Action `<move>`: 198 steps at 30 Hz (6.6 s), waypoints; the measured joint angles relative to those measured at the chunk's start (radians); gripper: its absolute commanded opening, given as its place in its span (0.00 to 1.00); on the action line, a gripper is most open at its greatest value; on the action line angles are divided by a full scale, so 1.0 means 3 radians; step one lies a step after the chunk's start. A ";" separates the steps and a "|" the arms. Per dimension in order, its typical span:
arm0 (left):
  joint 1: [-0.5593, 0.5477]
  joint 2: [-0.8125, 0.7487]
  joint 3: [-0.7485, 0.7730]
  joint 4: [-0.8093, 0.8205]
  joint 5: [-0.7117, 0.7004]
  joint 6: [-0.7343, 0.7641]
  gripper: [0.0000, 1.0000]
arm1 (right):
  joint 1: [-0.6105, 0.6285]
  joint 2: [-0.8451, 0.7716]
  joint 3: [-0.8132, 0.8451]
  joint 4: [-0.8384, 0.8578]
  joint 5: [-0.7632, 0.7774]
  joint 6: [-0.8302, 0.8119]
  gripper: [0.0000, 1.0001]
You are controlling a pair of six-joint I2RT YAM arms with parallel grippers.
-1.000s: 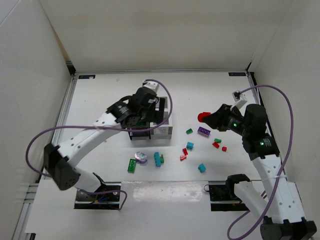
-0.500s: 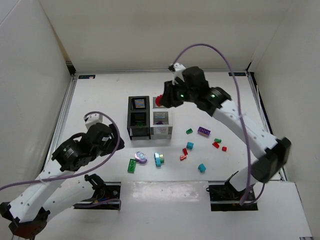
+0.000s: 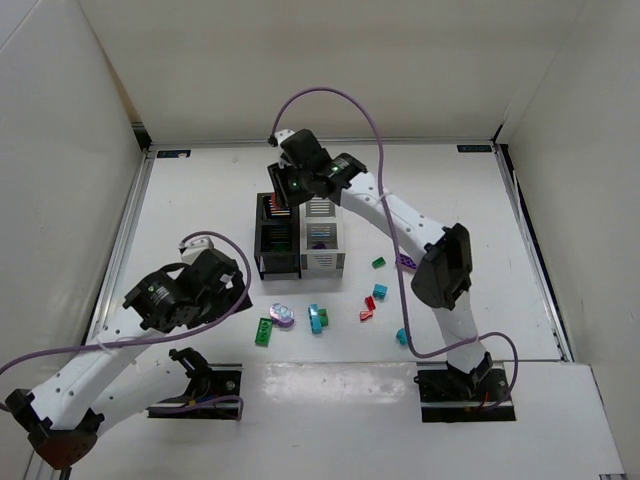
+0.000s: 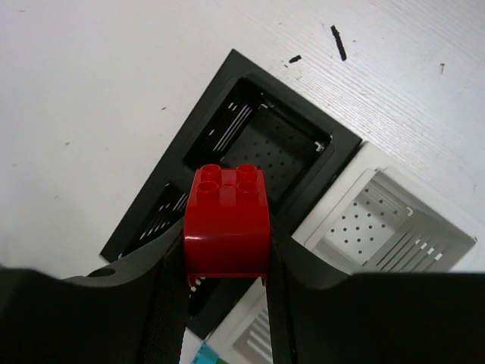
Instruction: Sort the legos into containers by color
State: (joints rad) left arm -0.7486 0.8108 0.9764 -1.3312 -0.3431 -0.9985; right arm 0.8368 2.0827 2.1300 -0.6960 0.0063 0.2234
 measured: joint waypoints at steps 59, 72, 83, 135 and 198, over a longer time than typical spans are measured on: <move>-0.0217 0.0772 -0.1202 0.1750 0.0839 0.0521 0.93 | -0.0281 -0.3309 -0.3128 0.0228 0.0624 0.0429 0.80; -0.0450 0.1184 -0.1091 0.1795 0.0654 0.0505 0.91 | -0.0477 -0.3696 -0.3295 0.0107 0.0586 0.0492 0.80; -0.1069 0.1715 -0.0154 0.1757 0.0498 0.0622 0.92 | -0.0609 -0.3833 -0.3580 -0.0045 0.0472 0.0526 0.80; -0.1156 0.1509 0.0217 0.2728 0.1217 0.2089 0.52 | -0.1792 -0.4501 -0.3999 -0.0183 -0.1670 0.0500 0.84; -0.1455 0.1424 0.0650 0.2518 0.1549 0.3417 0.56 | -0.0402 -0.3817 -0.4049 0.0621 -0.1699 0.1457 0.09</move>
State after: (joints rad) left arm -1.1851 1.2381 1.1713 -0.5758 0.1215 0.0265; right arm 0.7162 0.9375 0.9154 -0.5098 -0.5034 0.6605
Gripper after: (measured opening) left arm 0.568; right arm 0.429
